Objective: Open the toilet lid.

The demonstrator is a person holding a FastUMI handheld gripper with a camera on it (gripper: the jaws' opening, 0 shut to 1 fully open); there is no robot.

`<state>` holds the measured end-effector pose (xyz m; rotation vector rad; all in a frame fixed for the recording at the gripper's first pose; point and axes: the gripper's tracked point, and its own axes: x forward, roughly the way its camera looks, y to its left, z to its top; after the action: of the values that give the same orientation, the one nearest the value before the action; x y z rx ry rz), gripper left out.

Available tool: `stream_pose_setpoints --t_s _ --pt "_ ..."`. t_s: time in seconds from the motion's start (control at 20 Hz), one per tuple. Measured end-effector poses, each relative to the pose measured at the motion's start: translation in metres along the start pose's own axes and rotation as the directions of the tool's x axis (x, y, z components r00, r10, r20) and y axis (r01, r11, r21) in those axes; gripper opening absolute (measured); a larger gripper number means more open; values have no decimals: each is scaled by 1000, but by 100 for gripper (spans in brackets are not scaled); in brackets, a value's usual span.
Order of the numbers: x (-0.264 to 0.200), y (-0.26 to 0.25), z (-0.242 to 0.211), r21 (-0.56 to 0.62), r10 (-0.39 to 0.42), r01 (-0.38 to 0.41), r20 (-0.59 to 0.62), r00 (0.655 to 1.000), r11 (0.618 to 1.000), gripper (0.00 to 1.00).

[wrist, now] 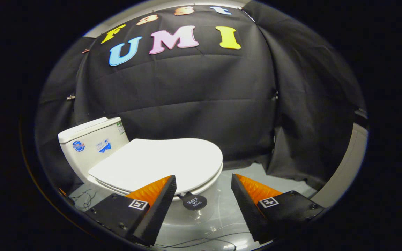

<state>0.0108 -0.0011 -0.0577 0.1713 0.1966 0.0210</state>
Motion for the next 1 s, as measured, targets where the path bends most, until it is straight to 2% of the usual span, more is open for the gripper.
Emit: stream_pose_setpoints --t_s 0.2,0.35,0.6,0.65,1.0 --pt "9 -2 -22 161 29 -16 -83 996 987 99" --pt "13 5 -39 346 96 -39 -148 984 937 99" --pt "18 -4 -59 624 154 2 -197 968 781 99" --pt "20 -6 -63 660 160 14 -202 966 751 96" --pt "29 -3 -70 830 231 11 -168 958 558 96"
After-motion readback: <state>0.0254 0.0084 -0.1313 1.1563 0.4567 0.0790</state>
